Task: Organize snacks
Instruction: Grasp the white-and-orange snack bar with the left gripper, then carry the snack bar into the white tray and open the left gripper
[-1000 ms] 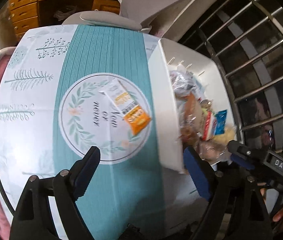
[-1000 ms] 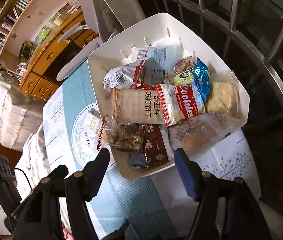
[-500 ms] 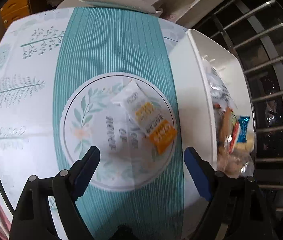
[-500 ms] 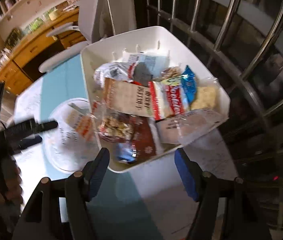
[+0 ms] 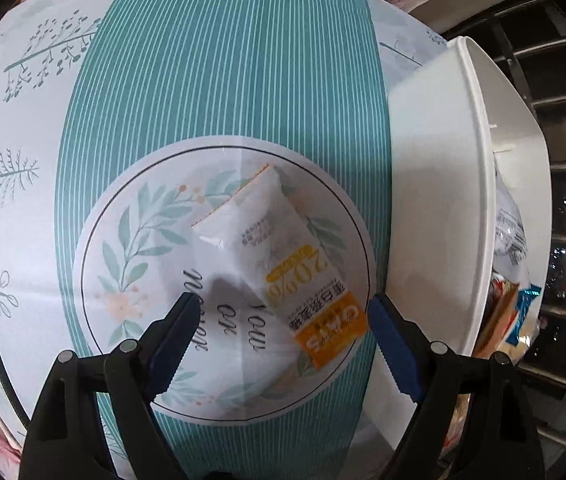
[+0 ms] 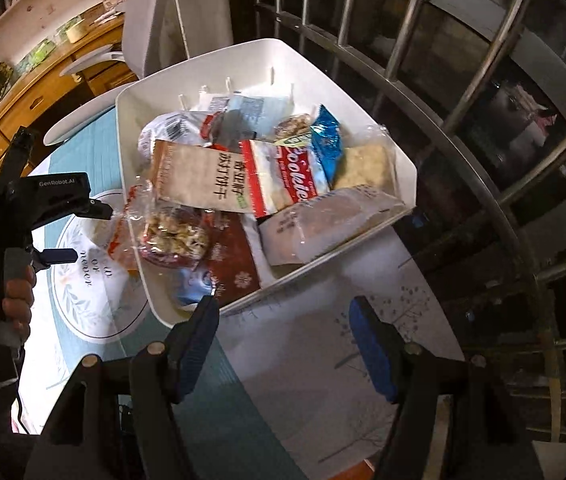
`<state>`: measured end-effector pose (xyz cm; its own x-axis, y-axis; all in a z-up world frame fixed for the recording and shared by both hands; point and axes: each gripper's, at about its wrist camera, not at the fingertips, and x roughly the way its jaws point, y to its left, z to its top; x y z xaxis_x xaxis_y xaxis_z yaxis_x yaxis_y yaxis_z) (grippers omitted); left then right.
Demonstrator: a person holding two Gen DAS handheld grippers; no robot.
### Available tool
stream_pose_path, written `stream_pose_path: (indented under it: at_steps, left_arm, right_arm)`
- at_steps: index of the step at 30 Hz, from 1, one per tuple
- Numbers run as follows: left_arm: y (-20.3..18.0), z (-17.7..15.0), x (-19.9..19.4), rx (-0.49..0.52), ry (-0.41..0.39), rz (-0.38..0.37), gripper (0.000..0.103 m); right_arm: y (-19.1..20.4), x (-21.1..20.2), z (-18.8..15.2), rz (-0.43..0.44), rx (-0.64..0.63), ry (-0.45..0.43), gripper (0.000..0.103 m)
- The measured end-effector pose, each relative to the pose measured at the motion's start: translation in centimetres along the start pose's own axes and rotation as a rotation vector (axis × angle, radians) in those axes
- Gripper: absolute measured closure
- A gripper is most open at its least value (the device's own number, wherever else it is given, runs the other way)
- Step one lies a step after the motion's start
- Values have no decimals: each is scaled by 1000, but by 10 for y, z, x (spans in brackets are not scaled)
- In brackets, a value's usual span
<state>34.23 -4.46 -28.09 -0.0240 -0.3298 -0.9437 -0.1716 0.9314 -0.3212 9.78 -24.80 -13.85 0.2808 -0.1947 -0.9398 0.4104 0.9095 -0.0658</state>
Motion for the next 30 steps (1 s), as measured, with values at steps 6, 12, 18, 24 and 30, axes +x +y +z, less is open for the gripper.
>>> stream_pose_path:
  at_steps: [6,12,18,24,30]
  left_arm:
    - [-7,8,10,0,18,37,37]
    - [-10,9,22,-15,21,50,43]
    - [-22,18,32,-27,22,57,46]
    - [-37,21,35,-33,6,86,48]
    - [-41,17,36,-68,-7,109,67]
  right_arm:
    - [0,3,-3,13,-9,4,35]
    - [0,6,-4,27,-23,8,35]
    - [0,8,-2,25,-48,-5,35]
    - [-2,9,-1,27,-74,-12,35]
    - [-1,13,3,46,-126,-20,35]
